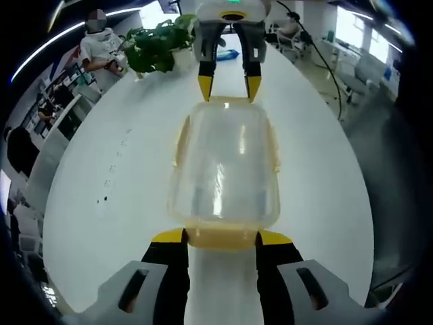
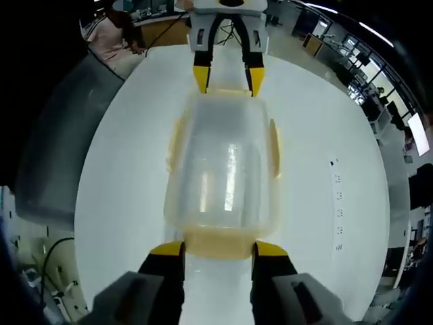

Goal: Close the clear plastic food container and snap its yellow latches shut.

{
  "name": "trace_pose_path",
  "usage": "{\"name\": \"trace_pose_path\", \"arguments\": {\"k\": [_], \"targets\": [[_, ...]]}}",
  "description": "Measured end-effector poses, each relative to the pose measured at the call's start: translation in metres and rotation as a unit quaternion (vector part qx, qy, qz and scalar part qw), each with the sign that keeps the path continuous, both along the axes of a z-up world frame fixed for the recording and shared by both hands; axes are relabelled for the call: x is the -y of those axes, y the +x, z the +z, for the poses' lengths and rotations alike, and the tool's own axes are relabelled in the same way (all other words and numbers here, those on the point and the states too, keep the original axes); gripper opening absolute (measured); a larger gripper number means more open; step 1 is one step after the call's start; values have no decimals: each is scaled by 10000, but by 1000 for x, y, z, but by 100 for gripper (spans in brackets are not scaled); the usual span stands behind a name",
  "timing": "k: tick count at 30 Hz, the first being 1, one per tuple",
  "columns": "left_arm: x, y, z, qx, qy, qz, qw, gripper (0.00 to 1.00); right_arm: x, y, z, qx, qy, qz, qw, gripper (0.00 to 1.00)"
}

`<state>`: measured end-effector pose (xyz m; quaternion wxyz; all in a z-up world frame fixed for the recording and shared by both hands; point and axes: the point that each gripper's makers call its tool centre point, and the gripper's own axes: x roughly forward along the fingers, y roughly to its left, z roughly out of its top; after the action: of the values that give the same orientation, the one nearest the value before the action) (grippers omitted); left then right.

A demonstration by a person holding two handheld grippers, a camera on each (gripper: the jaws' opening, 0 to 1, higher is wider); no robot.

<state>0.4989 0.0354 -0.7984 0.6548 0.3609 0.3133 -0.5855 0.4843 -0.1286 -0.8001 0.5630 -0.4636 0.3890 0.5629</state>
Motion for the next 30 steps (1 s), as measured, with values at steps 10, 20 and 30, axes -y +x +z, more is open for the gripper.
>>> {"name": "trace_pose_path", "arguments": {"k": [10,20,30], "targets": [[20,3,-1,116,-2,-70,9999,36,20,1,-2,-26,-110,-100,9999,35],[36,2,-2,39,-59,-48,10000,36,36,0,-3,-12,-193,-142,9997,35],[45,-2,-7,-73,-33,-101,9999,36,46,-4,-14,-143,-263,-193,9994,35]]}}
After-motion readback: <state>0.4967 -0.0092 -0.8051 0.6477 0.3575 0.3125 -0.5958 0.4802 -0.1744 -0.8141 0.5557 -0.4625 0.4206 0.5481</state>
